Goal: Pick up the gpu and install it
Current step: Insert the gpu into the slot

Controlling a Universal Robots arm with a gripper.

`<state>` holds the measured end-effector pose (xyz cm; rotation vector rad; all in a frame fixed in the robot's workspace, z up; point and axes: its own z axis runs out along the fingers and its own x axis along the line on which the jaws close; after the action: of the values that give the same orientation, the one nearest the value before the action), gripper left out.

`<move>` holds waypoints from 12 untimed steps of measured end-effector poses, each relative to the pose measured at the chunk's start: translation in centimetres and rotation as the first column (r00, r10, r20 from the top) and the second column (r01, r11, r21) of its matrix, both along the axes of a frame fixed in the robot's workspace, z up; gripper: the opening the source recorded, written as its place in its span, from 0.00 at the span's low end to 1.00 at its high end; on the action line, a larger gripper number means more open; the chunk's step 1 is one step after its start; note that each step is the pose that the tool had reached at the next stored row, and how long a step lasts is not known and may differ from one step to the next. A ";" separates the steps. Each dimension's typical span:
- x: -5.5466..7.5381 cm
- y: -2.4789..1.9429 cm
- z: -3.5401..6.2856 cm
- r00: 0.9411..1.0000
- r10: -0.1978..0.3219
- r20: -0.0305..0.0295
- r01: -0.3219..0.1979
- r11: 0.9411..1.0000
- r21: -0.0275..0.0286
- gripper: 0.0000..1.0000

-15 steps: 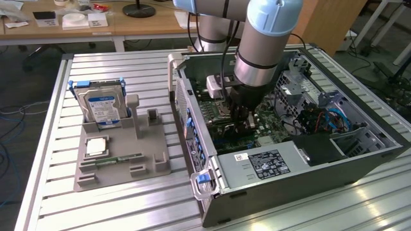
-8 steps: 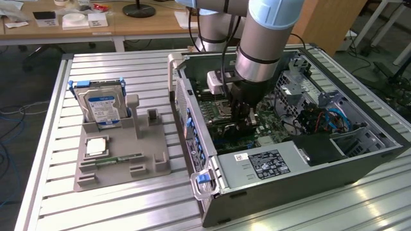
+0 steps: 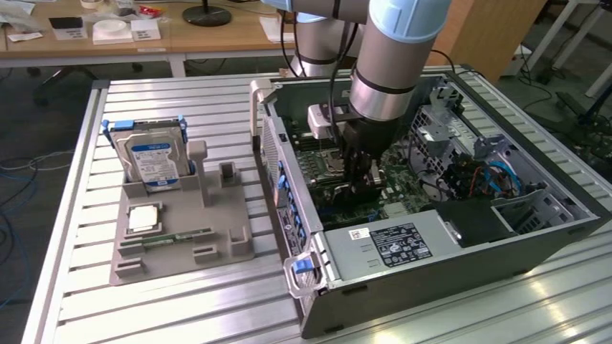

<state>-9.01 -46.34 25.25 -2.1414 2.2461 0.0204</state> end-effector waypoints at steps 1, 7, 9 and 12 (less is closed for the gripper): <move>0.0 0.00 0.00 1.000 0.000 0.000 0.000 1.000 0.000 0.34; 0.0 0.00 0.00 1.000 0.000 0.000 0.000 1.000 0.000 0.33; 0.0 0.00 0.01 1.000 0.000 0.000 0.000 1.000 0.000 0.33; 0.0 0.00 0.01 1.000 0.000 0.000 0.000 1.000 0.000 0.26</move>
<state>-9.01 -46.34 25.26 -2.1415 2.2462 0.0204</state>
